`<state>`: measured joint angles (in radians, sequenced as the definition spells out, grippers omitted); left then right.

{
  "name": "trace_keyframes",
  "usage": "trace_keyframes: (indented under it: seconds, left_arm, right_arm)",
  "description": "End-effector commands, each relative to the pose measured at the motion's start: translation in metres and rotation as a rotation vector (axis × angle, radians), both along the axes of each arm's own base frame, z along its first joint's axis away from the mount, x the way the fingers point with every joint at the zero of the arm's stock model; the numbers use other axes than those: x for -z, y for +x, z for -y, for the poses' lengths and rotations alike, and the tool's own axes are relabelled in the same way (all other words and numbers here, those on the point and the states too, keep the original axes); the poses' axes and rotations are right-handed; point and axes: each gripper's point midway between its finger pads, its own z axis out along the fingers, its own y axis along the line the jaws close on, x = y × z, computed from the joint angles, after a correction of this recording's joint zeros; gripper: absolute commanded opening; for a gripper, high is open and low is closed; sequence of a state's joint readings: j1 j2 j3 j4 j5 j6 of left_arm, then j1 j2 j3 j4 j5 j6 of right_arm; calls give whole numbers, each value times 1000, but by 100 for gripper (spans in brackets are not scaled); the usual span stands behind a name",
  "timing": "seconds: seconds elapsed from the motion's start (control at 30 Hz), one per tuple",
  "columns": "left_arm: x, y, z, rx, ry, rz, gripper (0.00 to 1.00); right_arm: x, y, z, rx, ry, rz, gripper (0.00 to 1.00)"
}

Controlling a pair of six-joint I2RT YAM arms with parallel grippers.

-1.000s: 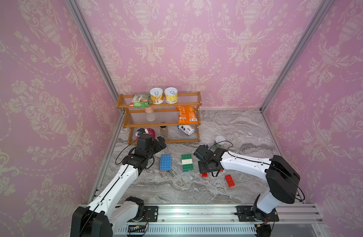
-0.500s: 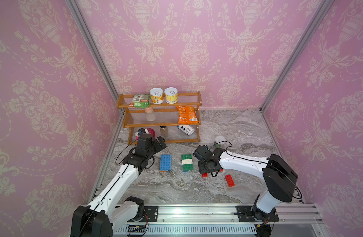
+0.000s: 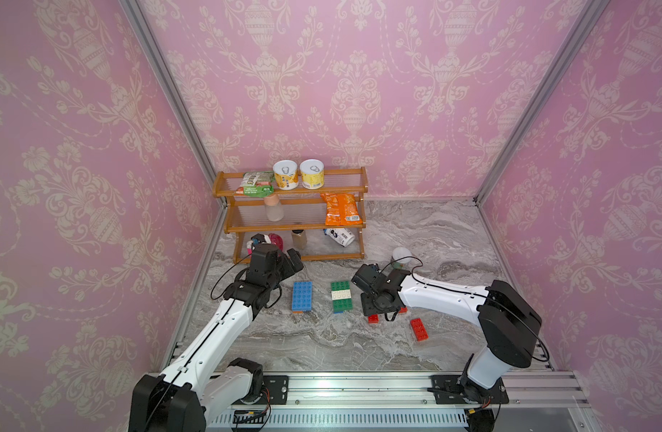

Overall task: Assemble a rectangle with lego
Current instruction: Assemble the lego brick with the lego brick.

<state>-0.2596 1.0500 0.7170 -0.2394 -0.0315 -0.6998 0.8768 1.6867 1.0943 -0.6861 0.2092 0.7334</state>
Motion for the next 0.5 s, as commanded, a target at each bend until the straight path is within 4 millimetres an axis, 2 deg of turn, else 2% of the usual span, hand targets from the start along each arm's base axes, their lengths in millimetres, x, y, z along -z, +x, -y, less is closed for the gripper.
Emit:
trace_keyframes:
  seconds: [0.0, 0.47]
  left_arm:
    - [-2, 1, 4, 15, 0, 5, 99]
    - [-1, 1, 4, 15, 2, 1, 99]
  right_arm:
    - [7, -1, 4, 26, -12, -22, 51]
    - [11, -2, 5, 29, -18, -31, 50]
